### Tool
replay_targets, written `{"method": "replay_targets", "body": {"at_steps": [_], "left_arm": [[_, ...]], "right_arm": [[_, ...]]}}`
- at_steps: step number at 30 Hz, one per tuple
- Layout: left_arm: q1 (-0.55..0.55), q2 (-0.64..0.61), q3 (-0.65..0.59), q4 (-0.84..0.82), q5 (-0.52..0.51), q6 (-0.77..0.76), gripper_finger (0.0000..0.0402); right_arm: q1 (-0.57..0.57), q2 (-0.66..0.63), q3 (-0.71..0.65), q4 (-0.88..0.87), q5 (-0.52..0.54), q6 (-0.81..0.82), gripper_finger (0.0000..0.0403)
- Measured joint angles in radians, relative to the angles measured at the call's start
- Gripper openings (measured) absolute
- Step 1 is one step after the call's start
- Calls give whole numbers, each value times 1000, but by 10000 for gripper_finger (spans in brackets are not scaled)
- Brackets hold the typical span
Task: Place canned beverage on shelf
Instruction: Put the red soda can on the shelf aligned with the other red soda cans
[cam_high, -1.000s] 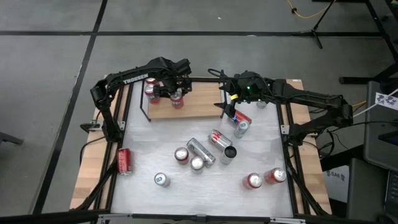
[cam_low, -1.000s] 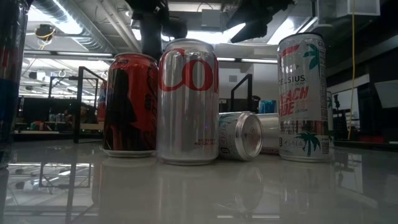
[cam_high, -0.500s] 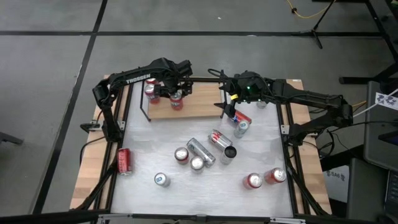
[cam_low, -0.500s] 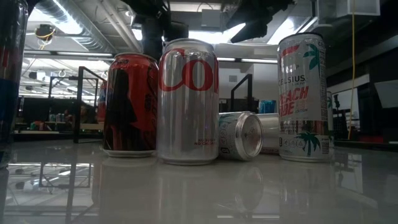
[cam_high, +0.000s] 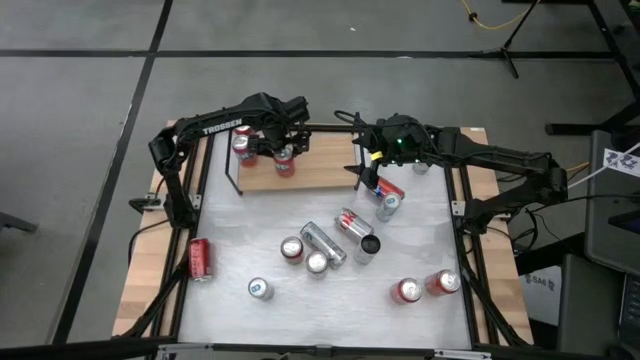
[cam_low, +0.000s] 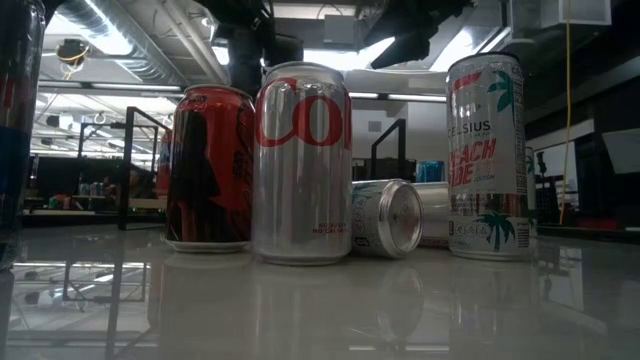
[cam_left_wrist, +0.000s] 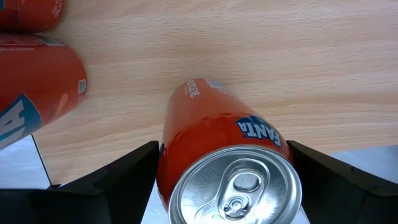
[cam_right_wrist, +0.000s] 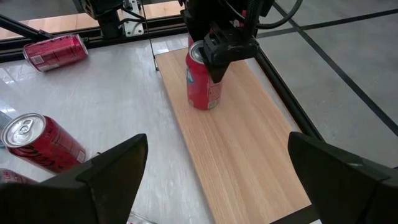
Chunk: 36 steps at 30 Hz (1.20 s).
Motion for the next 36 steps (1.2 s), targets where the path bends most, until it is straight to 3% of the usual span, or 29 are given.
{"method": "replay_targets", "body": {"at_steps": [36], "left_arm": [[21, 0, 0, 0, 37, -28, 330]], "right_arm": [[0, 0, 0, 2, 0, 0, 379]]}}
